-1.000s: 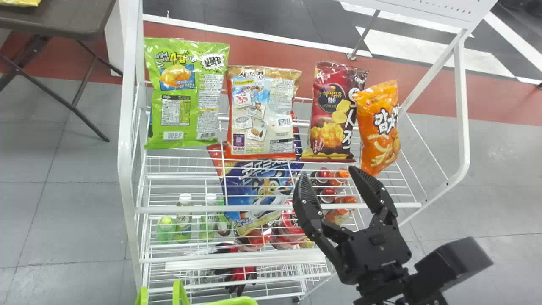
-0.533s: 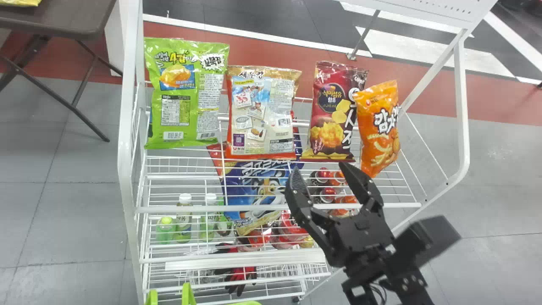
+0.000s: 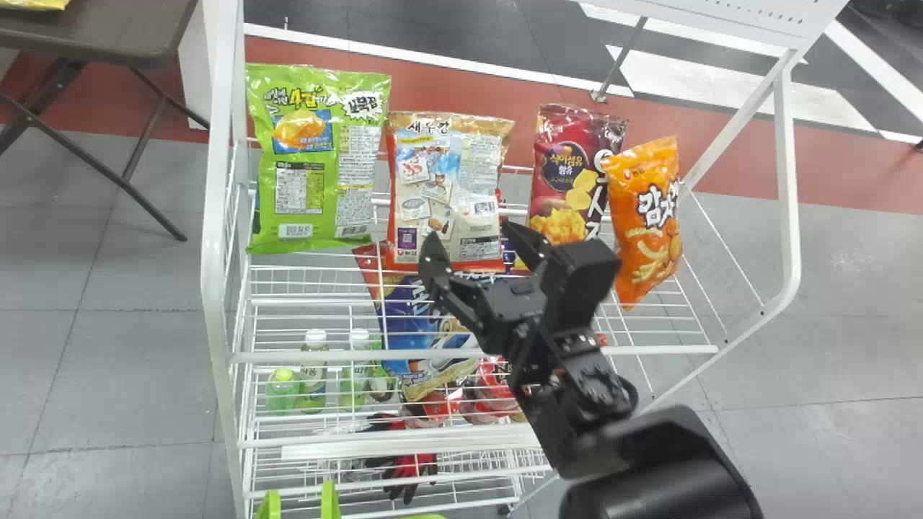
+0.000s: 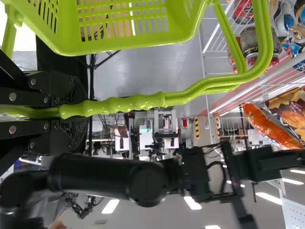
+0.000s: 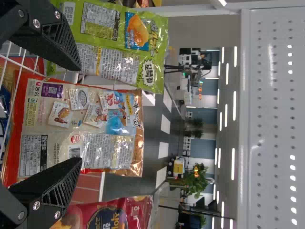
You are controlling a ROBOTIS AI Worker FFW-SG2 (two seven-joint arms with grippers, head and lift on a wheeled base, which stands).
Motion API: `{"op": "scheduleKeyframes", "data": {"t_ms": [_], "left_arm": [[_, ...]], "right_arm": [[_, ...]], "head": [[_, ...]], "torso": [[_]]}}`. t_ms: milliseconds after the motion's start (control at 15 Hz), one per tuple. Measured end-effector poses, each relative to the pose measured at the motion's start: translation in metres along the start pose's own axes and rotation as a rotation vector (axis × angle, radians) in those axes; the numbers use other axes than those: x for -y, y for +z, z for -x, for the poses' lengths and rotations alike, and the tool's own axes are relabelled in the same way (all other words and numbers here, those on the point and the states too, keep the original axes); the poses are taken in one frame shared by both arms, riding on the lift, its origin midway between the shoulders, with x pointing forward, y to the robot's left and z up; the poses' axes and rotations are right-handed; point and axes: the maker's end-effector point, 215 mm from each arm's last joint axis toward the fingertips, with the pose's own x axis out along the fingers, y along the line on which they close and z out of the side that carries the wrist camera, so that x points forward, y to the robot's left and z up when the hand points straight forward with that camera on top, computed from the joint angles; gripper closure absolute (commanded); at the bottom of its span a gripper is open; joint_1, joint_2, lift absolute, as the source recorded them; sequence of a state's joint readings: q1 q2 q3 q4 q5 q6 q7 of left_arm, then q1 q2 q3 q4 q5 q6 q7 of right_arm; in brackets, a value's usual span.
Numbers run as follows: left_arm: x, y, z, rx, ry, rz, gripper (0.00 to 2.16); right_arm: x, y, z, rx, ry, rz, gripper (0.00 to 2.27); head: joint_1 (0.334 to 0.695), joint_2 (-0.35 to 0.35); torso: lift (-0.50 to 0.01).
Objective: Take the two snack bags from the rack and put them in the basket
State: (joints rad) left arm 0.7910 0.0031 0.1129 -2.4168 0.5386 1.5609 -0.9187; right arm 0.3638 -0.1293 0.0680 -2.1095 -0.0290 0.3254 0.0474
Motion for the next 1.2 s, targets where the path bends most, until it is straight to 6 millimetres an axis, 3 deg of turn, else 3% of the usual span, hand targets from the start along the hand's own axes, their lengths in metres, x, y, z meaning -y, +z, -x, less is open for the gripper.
{"op": "scheduleKeyframes", "data": {"t_ms": [400,867,933,1000,1067,1200], "left_arm": [[-0.001,0.0,0.001,0.0,-0.01,0.008,1.63],[-0.003,-0.002,0.002,0.001,-0.014,0.019,1.63],[-0.004,-0.002,0.002,0.001,-0.013,0.021,1.63],[-0.005,-0.003,0.002,0.001,-0.012,0.024,1.63],[-0.005,-0.003,0.002,0.001,-0.011,0.026,1.63],[-0.007,-0.003,0.003,0.001,-0.004,0.027,1.63]], "right_arm": [[0.012,-0.011,-0.06,-0.05,-0.032,0.012,0.15],[0.017,-0.033,-0.104,-0.118,-0.062,0.021,0.21],[0.019,-0.034,-0.109,-0.123,-0.067,0.028,0.78],[0.021,-0.036,-0.114,-0.135,-0.069,0.031,1.56],[0.024,-0.041,-0.118,-0.157,-0.072,0.03,2.13],[0.024,-0.052,-0.119,-0.207,-0.056,0.023,2.25]], "head": [[0.695,-0.34],[0.695,-0.318],[0.695,-0.317],[0.695,-0.316],[0.695,-0.316],[0.695,-0.317]], "torso": [[-0.01],[-0.01],[-0.01],[-0.01],[-0.01],[-0.01]]}}
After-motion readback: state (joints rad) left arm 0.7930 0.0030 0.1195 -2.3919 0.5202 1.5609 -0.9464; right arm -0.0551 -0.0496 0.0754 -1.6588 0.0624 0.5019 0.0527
